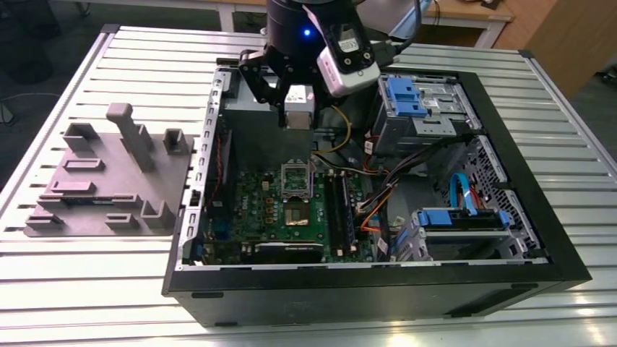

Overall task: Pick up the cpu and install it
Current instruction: 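Place the cpu into insertion slot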

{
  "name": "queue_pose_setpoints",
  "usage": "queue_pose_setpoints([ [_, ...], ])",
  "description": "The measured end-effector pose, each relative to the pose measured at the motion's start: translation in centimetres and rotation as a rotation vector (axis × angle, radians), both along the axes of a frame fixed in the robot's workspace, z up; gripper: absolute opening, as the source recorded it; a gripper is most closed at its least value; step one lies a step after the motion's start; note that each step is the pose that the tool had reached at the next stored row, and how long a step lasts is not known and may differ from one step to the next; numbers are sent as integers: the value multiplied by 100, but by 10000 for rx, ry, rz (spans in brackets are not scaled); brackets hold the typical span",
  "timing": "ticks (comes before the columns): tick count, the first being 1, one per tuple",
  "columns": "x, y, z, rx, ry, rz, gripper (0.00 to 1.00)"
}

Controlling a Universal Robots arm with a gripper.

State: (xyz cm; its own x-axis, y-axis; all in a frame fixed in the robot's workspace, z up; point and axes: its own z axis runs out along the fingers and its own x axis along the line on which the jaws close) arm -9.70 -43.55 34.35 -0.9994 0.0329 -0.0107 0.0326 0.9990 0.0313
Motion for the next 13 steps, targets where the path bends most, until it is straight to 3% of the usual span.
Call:
queue_pose_setpoints([
  [13, 0, -1, -35, -3, 2, -1, 47],
])
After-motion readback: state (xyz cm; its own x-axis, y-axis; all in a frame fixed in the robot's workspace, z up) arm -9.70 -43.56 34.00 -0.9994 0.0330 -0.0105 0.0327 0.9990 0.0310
